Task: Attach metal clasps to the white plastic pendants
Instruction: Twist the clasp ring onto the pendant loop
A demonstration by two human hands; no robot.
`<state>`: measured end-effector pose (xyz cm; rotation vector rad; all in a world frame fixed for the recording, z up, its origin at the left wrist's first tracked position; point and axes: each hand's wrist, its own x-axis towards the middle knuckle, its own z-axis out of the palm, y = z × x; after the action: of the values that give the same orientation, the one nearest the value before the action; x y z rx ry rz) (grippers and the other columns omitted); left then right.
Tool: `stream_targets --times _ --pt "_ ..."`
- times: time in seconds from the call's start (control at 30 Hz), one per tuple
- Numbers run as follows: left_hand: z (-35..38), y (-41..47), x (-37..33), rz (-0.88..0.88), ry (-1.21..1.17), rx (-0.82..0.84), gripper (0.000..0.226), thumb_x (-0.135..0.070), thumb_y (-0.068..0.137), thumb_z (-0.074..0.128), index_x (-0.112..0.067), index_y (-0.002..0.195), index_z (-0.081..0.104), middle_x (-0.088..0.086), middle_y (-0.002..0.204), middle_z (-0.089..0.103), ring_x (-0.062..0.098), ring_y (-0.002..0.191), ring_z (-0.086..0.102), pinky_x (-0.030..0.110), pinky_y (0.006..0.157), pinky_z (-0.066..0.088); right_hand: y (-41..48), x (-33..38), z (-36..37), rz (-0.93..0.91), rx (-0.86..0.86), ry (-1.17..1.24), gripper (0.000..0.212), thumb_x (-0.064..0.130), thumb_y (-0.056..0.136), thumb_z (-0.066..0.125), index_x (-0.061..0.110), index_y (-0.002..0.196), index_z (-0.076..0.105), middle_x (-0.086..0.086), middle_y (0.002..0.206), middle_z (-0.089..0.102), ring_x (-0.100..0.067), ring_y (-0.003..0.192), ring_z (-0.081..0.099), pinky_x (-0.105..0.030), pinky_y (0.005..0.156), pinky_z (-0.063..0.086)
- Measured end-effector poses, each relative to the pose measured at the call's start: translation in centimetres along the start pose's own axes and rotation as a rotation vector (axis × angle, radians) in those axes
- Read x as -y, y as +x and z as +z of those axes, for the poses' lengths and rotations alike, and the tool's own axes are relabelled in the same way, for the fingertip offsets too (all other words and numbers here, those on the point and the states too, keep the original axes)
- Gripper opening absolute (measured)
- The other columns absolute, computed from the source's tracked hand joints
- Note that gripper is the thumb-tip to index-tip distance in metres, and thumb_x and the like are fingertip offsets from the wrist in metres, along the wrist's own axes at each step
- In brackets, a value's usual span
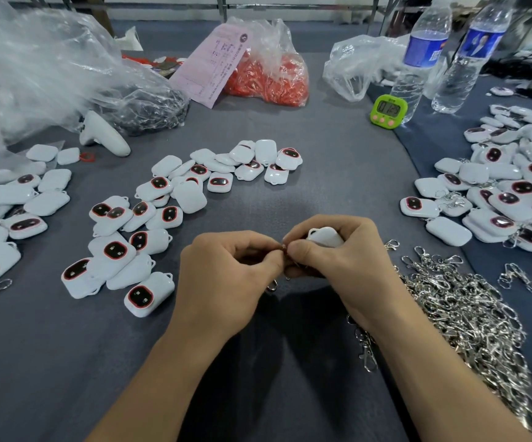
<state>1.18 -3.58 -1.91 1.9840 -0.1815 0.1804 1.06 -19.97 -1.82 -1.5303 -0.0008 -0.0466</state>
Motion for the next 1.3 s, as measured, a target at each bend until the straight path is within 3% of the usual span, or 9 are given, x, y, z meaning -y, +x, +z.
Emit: stream_targets --times 0.17,0.27,0.37,0.5,0.77,0.87,1.0,1.17,1.3 --pt "-0.1 0.28 0.28 0.008 0.005 -0.128 0.021 -0.017 0.08 0.082 -0.038 0.077 0.079 -0.024 0.068 0.072 -0.004 0.067 0.07 0.011 0.065 0.052 0.18 -0.17 -0.24 0.055 -0.081 -0.013 0.022 -0.01 0.082 0.073 0.009 0.07 0.077 -0.012 0.068 0.071 -0.024 0.06 0.072 -0.028 0.059 0.057" --pt "-0.19 0.58 0.45 -0.04 -0.102 -0.108 0.023 -0.018 0.08 0.081 -0.041 0.08 0.079 -0.017 0.069 0.074 0.001 0.067 0.071 0.015 0.068 0.054 0.3 -0.46 -0.34 0.001 -0.178 -0.236 0.006 0.015 0.075 0.079 0.018 0.071 0.077 -0.007 0.062 0.069 -0.015 0.049 0.059 -0.028 0.051 0.048" --pt "-0.12 0.64 0.65 -0.057 -0.157 -0.081 0.019 -0.02 0.077 0.083 -0.038 0.081 0.079 -0.014 0.072 0.075 0.006 0.07 0.072 0.029 0.074 0.058 -0.07 -0.23 -0.05 -0.057 -0.125 -0.297 0.007 0.032 0.069 0.08 0.026 0.072 0.079 -0.002 0.063 0.07 -0.009 0.053 0.056 -0.027 0.052 0.047" --pt "-0.13 0.7 0.76 -0.05 -0.24 -0.04 0.013 -0.028 0.07 0.081 -0.038 0.078 0.08 -0.01 0.074 0.077 0.01 0.072 0.074 0.028 0.073 0.059 -0.23 -0.16 0.13 -0.085 -0.063 -0.318 0.009 0.02 0.074 0.085 0.028 0.074 0.08 0.007 0.065 0.073 -0.003 0.059 0.064 -0.018 0.058 0.048" --pt "-0.47 0.85 0.83 -0.072 -0.298 0.036 0.022 -0.009 0.079 0.082 -0.031 0.084 0.082 -0.005 0.079 0.078 0.01 0.074 0.074 0.017 0.068 0.055 -0.26 0.05 0.35 -0.093 -0.061 -0.266 0.005 0.02 0.072 0.083 0.023 0.07 0.079 0.001 0.061 0.069 -0.009 0.057 0.06 -0.03 0.057 0.049" --pt "-0.72 0.88 0.69 -0.088 -0.301 0.061 0.021 -0.005 0.08 0.081 -0.026 0.083 0.082 -0.002 0.078 0.078 0.011 0.072 0.073 0.018 0.067 0.055 -0.1 0.15 0.34 -0.053 -0.063 -0.188 0.001 0.021 0.067 0.078 0.02 0.068 0.078 -0.01 0.061 0.066 -0.017 0.055 0.057 -0.038 0.057 0.05" --pt "-0.7 0.79 0.48 -0.06 -0.269 0.126 0.023 -0.002 0.079 0.08 -0.026 0.079 0.081 -0.002 0.076 0.077 0.012 0.072 0.073 0.02 0.068 0.056 -0.07 0.12 0.12 -0.05 -0.018 -0.185 0.006 0.016 0.068 0.075 0.02 0.067 0.078 -0.001 0.056 0.065 -0.014 0.051 0.054 -0.029 0.052 0.046" --pt "-0.64 0.73 0.45 -0.053 -0.264 0.139 0.015 -0.016 0.071 0.076 -0.029 0.075 0.081 -0.001 0.073 0.076 0.013 0.069 0.072 0.025 0.068 0.059 0.01 0.01 0.02 -0.042 -0.003 -0.225 0.005 0.02 0.067 0.075 0.023 0.069 0.079 -0.002 0.058 0.067 -0.012 0.051 0.057 -0.028 0.051 0.047" --pt "-0.68 0.63 0.38 -0.024 -0.227 0.176 0.017 -0.009 0.074 0.076 -0.026 0.074 0.08 0.002 0.07 0.075 0.011 0.065 0.068 0.028 0.067 0.057 0.03 0.0 -0.12 -0.04 0.022 -0.228 0.005 0.017 0.068 0.075 0.021 0.069 0.078 -0.002 0.058 0.066 -0.012 0.051 0.056 -0.028 0.05 0.046"
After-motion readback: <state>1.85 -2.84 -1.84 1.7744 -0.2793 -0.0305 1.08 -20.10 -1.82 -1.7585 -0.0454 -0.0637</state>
